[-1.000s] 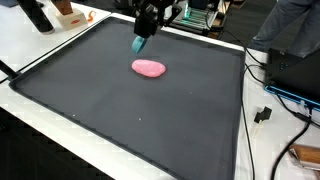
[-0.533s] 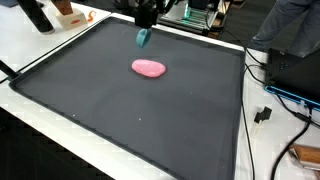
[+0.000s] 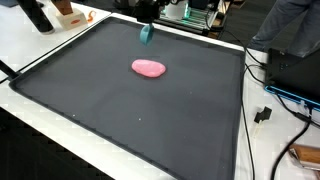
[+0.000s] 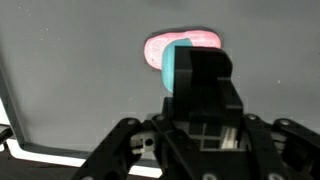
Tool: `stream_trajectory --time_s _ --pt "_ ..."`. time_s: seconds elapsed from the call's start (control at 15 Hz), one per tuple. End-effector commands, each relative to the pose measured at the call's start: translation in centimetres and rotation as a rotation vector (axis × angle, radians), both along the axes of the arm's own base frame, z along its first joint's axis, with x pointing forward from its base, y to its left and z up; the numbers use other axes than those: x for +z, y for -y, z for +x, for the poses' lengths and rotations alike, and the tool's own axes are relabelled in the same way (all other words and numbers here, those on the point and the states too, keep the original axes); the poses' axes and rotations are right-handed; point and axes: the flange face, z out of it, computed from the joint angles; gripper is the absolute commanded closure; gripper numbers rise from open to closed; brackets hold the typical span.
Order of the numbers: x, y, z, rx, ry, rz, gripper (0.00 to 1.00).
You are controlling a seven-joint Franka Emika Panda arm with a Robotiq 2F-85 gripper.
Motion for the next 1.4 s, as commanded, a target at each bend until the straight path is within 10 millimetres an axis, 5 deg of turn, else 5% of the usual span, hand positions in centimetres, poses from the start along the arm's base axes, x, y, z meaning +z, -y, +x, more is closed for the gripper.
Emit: stream_trajectory --time_s 0.0,0.07,0.53,0.6,0.73,1.33 --pt "0.4 0.8 -1.3 0.025 0.011 0.031 0.75" --pt "0.1 0.2 -0.2 0.009 -0.002 0.009 0.50" --pt "0.3 0.3 -0.4 0.018 0.002 0.009 0.50" --pt "0.3 0.3 -0.4 0.018 0.002 0.009 0.75" --pt "0.5 0.9 -0.2 0.043 -0.004 0.078 0.75" --pt "-1.9 8.8 1.5 0.132 0.039 0.395 0.75"
